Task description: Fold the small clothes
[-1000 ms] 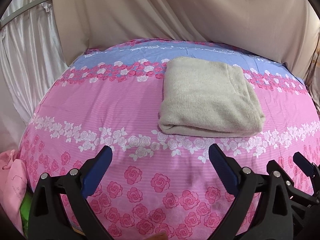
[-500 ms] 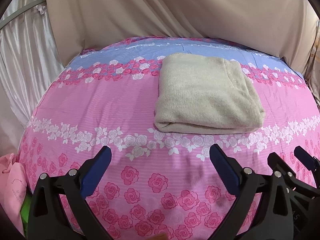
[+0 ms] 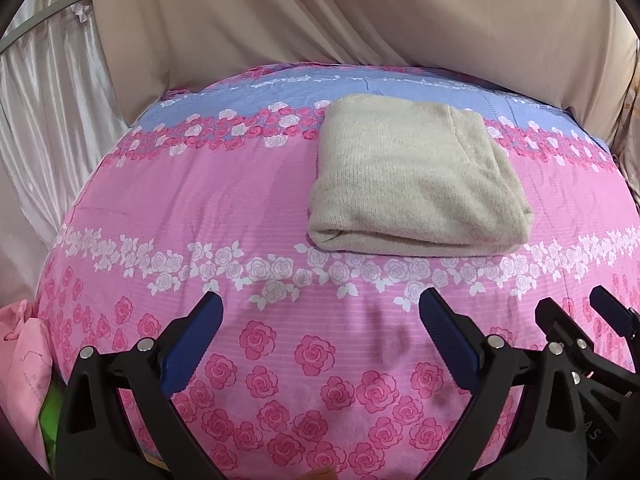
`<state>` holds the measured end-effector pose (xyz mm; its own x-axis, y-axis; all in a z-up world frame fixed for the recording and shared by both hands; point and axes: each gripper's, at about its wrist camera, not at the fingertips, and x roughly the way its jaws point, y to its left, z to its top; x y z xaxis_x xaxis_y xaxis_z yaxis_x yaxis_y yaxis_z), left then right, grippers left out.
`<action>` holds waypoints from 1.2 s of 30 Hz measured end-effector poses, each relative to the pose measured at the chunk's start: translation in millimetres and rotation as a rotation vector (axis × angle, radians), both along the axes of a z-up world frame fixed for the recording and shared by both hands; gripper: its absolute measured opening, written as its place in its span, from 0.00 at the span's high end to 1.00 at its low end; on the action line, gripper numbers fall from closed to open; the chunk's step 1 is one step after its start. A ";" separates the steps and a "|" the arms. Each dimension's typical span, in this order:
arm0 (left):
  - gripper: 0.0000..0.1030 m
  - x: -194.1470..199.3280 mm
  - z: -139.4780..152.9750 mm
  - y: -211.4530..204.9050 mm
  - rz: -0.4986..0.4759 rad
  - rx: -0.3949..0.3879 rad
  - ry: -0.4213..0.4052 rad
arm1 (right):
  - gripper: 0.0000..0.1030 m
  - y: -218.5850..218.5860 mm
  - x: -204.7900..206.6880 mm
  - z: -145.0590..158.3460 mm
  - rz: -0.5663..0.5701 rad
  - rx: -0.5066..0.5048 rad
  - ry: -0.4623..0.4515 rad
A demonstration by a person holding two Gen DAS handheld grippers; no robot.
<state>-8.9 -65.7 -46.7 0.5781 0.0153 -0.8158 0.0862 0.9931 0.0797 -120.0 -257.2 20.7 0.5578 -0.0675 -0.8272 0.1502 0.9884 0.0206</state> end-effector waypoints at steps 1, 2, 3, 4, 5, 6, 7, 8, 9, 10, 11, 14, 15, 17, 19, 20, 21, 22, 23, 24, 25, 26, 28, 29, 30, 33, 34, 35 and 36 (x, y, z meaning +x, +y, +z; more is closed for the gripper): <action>0.06 0.1 -0.1 0.0 0.000 0.001 0.000 | 0.27 0.9 0.1 -0.1 0.000 0.000 0.001; 0.06 0.2 -0.2 0.1 0.000 0.003 0.001 | 0.27 1.5 0.1 -0.1 -0.001 0.000 0.002; 0.06 -0.4 -0.5 0.1 -0.001 0.003 0.003 | 0.27 1.7 0.1 -0.2 -0.001 0.001 0.002; 0.07 -0.8 -0.6 0.1 0.000 0.005 0.003 | 0.27 1.8 0.1 0.0 -0.001 0.002 0.001; 0.06 -1.0 -0.7 0.2 -0.001 0.005 0.003 | 0.26 1.4 0.2 -0.1 -0.001 0.001 0.001; 0.06 -1.3 -0.8 -0.3 -0.001 0.006 0.003 | 0.26 1.1 0.3 -0.4 0.000 0.001 0.002; 0.06 -1.4 -0.8 -0.2 0.000 0.009 0.002 | 0.26 1.1 0.2 -0.6 0.000 0.001 0.002; 0.06 -1.8 -0.8 -0.3 -0.003 0.008 0.001 | 0.27 1.6 0.1 -0.8 0.000 0.002 0.003; 0.07 -2.6 -0.7 -1.6 -0.003 0.009 0.000 | 0.27 1.1 0.4 -0.7 0.002 0.002 0.003; 0.07 -2.7 -0.8 -1.7 -0.002 0.011 0.001 | 0.27 1.7 0.5 -0.8 0.001 0.002 0.005; 0.07 -2.6 -1.1 -2.0 -0.007 0.010 0.003 | 0.26 1.9 0.6 -1.2 0.001 0.002 0.006; 0.07 -2.5 -1.4 -2.6 -0.011 0.013 0.006 | 0.26 2.9 0.4 -1.3 -0.001 0.003 0.006; 0.07 -2.3 -1.5 -2.4 -0.011 0.016 0.006 | 0.26 2.5 0.4 -1.2 0.000 0.003 0.006; 0.07 -1.9 -1.8 -2.1 -0.011 0.016 0.008 | 0.27 2.7 0.7 -1.7 0.001 0.003 0.007; 0.07 -1.7 -2.3 -2.8 -0.011 0.017 0.009 | 0.27 2.3 0.5 -1.3 0.001 0.003 0.006; 0.07 -1.6 -2.5 -2.9 -0.011 0.019 0.010 | 0.26 2.2 0.7 -1.1 0.000 0.002 0.005; 0.07 -1.4 -2.7 -3.1 -0.011 0.021 0.011 | 0.26 2.1 0.8 -1.3 0.000 0.002 0.005; 0.07 -1.5 -2.9 -3.4 -0.013 0.019 0.012 | 0.26 2.1 0.8 -1.3 -0.001 0.003 0.006; 0.07 -1.9 -3.3 -3.2 -0.012 0.020 0.013 | 0.26 1.9 0.9 -1.3 -0.001 0.002 0.007; 0.07 -2.0 -3.4 -3.3 -0.013 0.019 0.014 | 0.26 2.0 1.0 -1.4 -0.002 0.002 0.007; 0.07 -2.4 -3.1 -3.8 -0.012 0.018 0.013 | 0.26 2.3 0.7 -1.4 -0.003 0.002 0.006; 0.07 -2.6 -3.4 -3.4 -0.008 0.020 0.012 | 0.26 3.0 0.3 -1.7 -0.004 0.002 0.006; 0.07 -2.8 -3.4 -2.9 -0.007 0.016 0.010 | 0.27 1.5 1.1 -1.6 -0.002 0.003 0.007; 0.07 -3.4 -3.1 -2.8 -0.004 0.014 0.007 | 0.26 1.1 1.3 -1.7 -0.002 0.004 0.008; 0.06 -3.7 -2.9 -1.8 -0.004 0.009 0.005 | 0.26 1.5 1.1 -2.3 -0.006 0.005 0.011; 0.06 -3.5 -3.2 0.3 -0.003 -0.001 0.004 | 0.27 3.0 -0.7 -4.0 -0.017 0.011 0.014; 0.06 -3.5 -3.5 0.5 -0.001 -0.003 0.005 | 0.27 2.3 -0.4 -4.0 -0.015 0.011 0.014; 0.06 -3.5 -3.8 1.1 -0.004 -0.015 0.007 | 0.27 2.0 -0.2 -3.9 -0.015 0.011 0.014; 0.06 -3.2 -4.1 2.1 -0.005 -0.027 0.010 | 0.27 1.9 0.0 -3.9 -0.014 0.010 0.014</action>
<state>-12.1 -63.6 -50.8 0.5702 -0.0092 -0.8215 0.0913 0.9945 0.0522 -120.1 -255.3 16.8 0.5456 -0.0670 -0.8354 0.1646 0.9860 0.0284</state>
